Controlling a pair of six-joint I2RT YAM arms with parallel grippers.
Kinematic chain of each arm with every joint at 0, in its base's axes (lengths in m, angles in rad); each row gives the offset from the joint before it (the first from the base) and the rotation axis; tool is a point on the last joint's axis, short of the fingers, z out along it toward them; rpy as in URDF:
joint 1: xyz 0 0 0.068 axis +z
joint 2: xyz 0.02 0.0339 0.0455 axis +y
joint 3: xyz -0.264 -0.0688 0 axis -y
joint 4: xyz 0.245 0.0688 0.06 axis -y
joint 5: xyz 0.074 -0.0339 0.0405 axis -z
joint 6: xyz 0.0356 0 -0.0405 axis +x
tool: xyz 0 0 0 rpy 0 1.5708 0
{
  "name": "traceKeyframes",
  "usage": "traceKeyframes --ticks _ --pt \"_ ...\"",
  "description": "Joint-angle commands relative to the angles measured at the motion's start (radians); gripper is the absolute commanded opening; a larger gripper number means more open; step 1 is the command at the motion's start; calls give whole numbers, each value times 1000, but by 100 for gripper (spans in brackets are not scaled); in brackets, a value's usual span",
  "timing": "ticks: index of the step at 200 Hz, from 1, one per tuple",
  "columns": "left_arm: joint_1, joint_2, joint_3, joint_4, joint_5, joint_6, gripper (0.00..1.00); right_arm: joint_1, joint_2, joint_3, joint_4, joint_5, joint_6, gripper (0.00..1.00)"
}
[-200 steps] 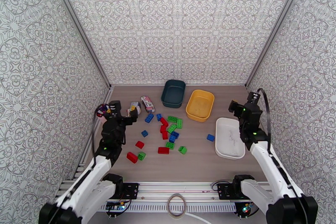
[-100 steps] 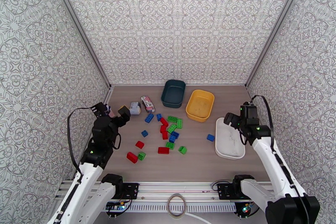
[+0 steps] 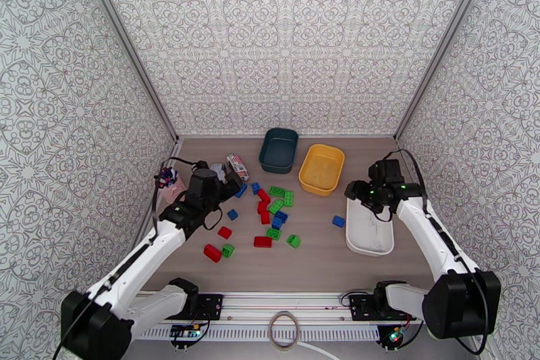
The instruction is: Sort the legos into containers by color
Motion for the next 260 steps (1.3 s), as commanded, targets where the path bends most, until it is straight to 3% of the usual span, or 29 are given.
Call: traceKeyframes --ticks 1,52,116,139,147,204,260 --pt "-81 75 38 -19 79 -60 88 82 33 22 -10 -17 56 70" --pt "-222 171 34 -52 59 -126 82 315 191 114 -5 22 60 69" --pt "-161 61 -73 -136 64 -198 85 583 384 202 -35 90 -78 75" --pt "-133 -9 -129 -130 75 -210 89 638 395 179 -30 100 -114 75" --pt "-126 -27 -144 -129 82 -212 99 655 394 166 -26 103 -121 76" --pt "-100 -94 -209 -153 91 -241 99 758 407 88 -13 160 -102 79" --pt "-97 -87 -213 -161 94 -242 99 774 446 50 1 215 -58 78"
